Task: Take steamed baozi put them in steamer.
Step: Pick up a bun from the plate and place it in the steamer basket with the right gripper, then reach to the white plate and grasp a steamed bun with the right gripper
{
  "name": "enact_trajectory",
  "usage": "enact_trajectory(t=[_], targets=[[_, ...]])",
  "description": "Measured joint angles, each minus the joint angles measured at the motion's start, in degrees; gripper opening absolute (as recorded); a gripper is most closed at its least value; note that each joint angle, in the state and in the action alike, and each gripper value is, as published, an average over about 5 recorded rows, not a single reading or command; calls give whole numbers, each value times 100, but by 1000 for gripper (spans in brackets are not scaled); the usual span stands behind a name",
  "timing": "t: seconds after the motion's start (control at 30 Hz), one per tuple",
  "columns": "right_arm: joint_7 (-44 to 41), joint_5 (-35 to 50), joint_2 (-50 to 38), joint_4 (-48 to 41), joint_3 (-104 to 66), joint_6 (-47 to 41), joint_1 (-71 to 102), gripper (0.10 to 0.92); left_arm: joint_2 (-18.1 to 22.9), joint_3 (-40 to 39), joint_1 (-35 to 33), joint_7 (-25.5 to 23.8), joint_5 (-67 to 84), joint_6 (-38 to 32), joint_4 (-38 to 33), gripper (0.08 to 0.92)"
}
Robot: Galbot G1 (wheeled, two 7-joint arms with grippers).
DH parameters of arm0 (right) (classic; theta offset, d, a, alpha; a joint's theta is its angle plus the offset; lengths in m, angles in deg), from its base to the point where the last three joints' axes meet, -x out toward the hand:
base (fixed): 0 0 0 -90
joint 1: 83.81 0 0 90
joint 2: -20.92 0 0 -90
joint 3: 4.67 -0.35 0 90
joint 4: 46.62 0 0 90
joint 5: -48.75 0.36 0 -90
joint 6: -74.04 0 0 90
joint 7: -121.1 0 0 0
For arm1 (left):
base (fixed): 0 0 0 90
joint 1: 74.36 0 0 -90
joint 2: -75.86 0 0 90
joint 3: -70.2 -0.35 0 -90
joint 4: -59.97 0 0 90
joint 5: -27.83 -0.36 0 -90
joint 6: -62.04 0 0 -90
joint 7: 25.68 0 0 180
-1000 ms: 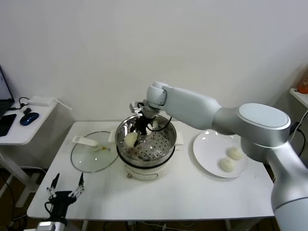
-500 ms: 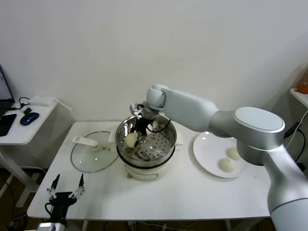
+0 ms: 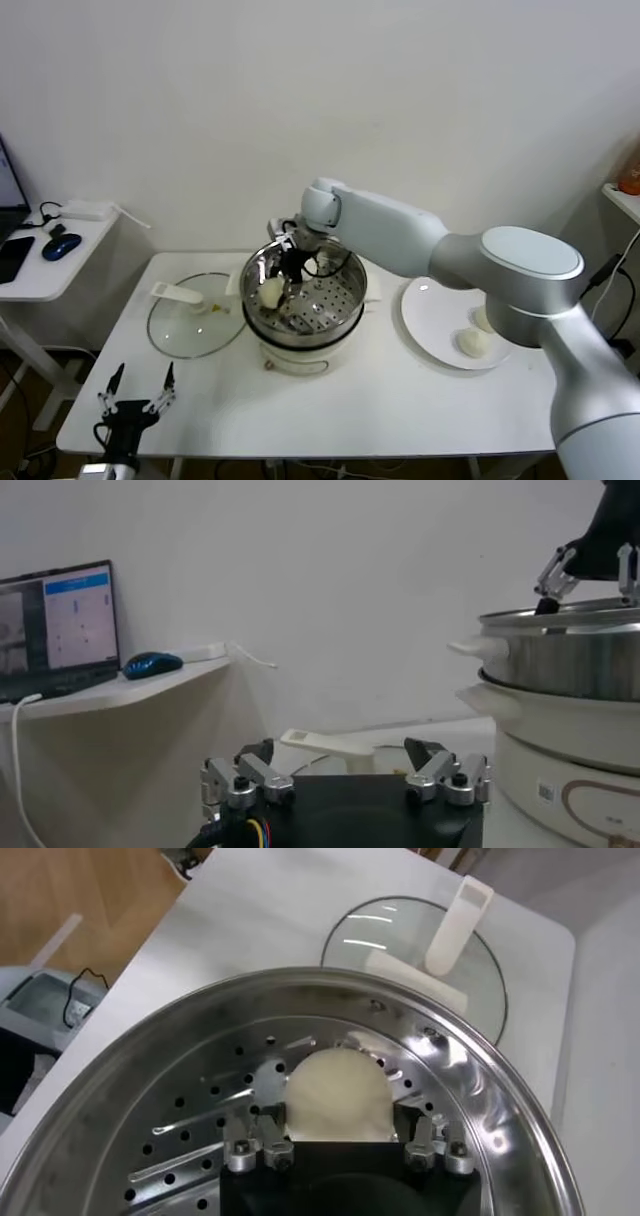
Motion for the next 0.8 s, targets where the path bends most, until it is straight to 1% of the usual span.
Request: enact_trajectory(t=[0.1,0.2,0.53,0.8], targets=[[0,-28,-11,5,2,24,8,784,0,0,-7,0,0,-8,5,823],[-1,-42,-28,15,1,39,15,817,0,0,-16,0,0,-17,12,823],[-90,14,-175,169,-3,110,-83,823,1,14,-21,1,6,-27,19,823],[-291,321,-674,680,249,237,-508,823,-8,27,-14,3,25,-23,48,823]])
